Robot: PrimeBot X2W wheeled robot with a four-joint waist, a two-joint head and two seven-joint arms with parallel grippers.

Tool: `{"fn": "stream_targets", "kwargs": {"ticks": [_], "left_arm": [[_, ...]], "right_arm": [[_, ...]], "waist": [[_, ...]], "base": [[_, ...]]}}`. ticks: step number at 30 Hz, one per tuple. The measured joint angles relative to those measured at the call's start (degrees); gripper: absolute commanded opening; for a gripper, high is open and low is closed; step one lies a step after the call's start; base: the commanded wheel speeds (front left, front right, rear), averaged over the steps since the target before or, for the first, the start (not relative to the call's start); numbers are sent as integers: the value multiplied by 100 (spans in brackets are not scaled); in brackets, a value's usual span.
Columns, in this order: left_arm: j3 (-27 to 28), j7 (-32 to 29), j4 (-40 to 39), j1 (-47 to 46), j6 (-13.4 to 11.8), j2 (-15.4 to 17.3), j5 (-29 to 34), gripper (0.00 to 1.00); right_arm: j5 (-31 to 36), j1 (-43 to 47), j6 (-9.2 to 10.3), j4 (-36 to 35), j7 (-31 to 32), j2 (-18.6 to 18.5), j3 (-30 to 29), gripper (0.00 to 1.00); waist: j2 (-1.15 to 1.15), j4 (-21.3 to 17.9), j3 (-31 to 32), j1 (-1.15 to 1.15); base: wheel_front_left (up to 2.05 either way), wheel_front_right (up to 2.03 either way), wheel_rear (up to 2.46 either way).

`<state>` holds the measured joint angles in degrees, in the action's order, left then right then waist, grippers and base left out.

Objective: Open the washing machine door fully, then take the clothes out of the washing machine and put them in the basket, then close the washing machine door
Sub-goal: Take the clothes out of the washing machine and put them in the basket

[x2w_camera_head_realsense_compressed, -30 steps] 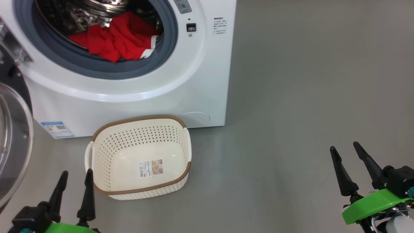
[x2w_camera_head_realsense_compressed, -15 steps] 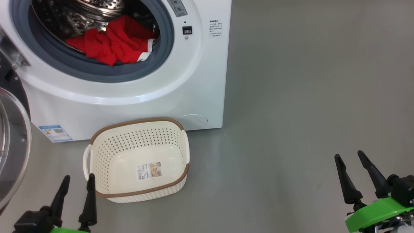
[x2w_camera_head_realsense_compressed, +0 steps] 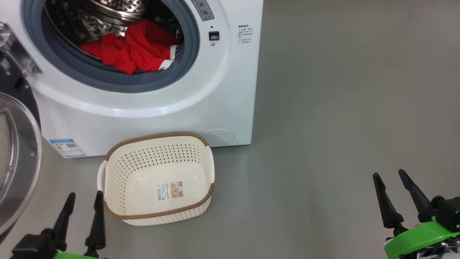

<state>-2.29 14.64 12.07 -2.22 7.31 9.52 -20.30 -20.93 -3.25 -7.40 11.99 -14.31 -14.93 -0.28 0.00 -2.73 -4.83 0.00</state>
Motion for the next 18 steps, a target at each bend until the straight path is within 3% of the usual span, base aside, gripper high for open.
{"fn": "stream_targets", "kwargs": {"ticks": [10, 18], "left_arm": [[27, 0, -86, 81, 0, -4, 13, 100], [44, 0, -82, 80, 0, -19, 58, 100]], "right_arm": [[1, 98, 0, -36, 0, 3, -10, 100], [2, 97, 0, -35, 0, 0, -3, 100]], "waist": [[0, 38, -46, 0], [0, 40, -74, 0]], "base": [[5, -5, 0], [72, -100, 28]]}}
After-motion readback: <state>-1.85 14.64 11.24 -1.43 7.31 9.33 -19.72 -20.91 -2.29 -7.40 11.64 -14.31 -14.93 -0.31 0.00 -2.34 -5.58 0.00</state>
